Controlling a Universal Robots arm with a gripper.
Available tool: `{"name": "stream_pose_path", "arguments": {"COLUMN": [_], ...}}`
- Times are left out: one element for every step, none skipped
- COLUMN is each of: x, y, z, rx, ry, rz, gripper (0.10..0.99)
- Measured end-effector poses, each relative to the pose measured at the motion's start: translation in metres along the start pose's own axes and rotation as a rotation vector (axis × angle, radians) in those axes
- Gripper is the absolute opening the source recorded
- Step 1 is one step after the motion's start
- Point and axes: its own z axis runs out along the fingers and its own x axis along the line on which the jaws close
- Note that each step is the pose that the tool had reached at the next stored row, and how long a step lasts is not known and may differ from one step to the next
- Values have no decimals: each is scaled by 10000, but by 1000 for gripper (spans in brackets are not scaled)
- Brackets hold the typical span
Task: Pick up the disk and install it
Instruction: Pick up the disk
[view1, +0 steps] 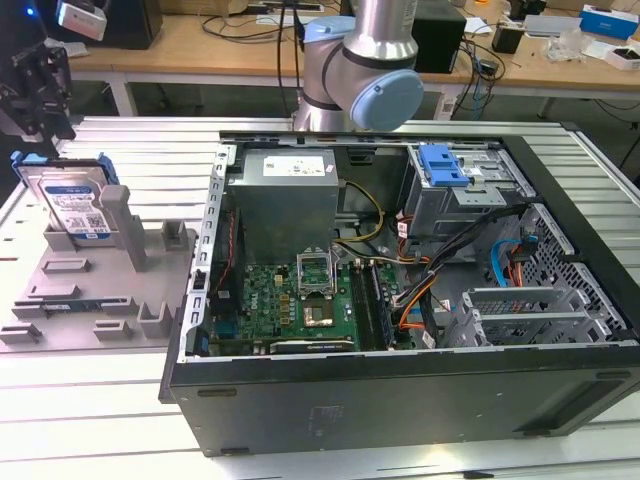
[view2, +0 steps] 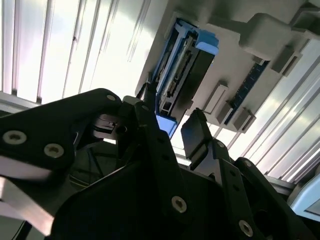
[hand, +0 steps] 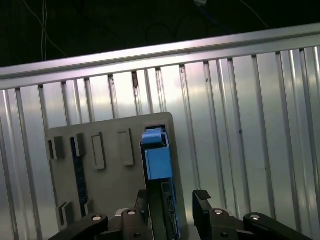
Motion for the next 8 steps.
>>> {"name": "stream_pose_path", "arguments": {"x": [1, 2, 2, 7, 10, 13, 17, 19], "y": [8, 12, 24, 65, 88, 113, 142, 158], "z": [10, 14, 17, 23, 24, 25, 26, 28], "rx": [6, 9, 10, 14, 15, 16, 17, 17], "ry": [-2, -2, -1, -2, -2, -2, -2, -3], "rz": [-138, -249, -371, -449, -482, -513, -554, -584], "gripper": [482, 482, 482, 482, 482, 482, 482, 482]}}
